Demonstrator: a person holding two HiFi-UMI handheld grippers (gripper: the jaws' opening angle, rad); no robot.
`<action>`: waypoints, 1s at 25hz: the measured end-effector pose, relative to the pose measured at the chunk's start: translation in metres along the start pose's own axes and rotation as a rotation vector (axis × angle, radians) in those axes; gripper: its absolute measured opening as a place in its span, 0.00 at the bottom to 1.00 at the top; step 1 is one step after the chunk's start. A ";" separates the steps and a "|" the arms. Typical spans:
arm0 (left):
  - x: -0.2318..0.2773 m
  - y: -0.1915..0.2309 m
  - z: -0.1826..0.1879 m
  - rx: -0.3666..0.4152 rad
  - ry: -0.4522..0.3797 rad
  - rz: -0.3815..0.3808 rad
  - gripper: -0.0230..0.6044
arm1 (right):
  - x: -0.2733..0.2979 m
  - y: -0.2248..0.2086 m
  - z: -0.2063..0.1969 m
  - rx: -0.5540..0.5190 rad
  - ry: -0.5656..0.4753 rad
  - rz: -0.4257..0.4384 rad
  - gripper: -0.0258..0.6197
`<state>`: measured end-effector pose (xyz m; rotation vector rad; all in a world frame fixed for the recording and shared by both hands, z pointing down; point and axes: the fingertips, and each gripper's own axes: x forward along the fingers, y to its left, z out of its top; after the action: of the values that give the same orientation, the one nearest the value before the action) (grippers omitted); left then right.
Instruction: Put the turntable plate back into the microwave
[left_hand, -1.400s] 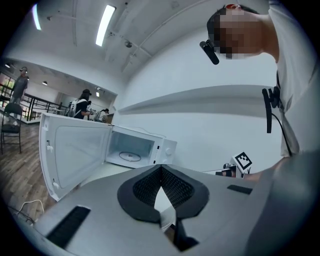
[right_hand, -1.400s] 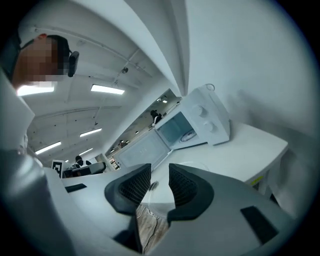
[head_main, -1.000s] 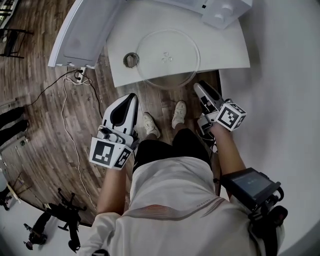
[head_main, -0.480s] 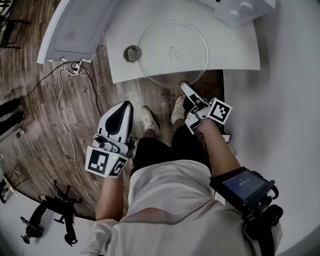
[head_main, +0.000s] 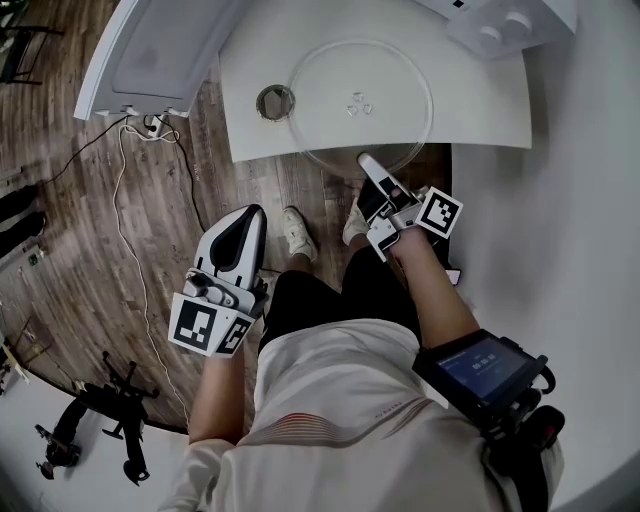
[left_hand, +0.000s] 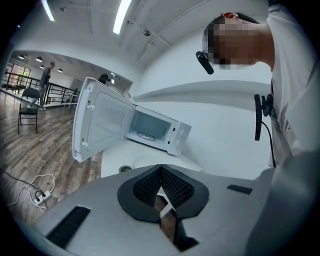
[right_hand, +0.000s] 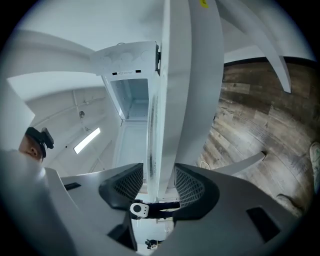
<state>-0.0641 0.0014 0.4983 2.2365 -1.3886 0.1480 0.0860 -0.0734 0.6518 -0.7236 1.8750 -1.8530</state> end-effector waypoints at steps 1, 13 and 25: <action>0.000 0.000 0.000 -0.001 0.001 -0.001 0.05 | 0.001 0.000 0.000 0.015 -0.002 0.007 0.35; 0.001 0.001 0.003 -0.007 0.008 -0.022 0.05 | 0.010 0.008 0.002 0.056 -0.008 0.047 0.12; 0.002 0.001 0.002 -0.015 0.011 -0.037 0.05 | 0.013 0.021 0.004 0.000 -0.020 0.081 0.09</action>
<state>-0.0648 -0.0011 0.4980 2.2442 -1.3380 0.1360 0.0770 -0.0847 0.6317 -0.6539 1.8634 -1.7901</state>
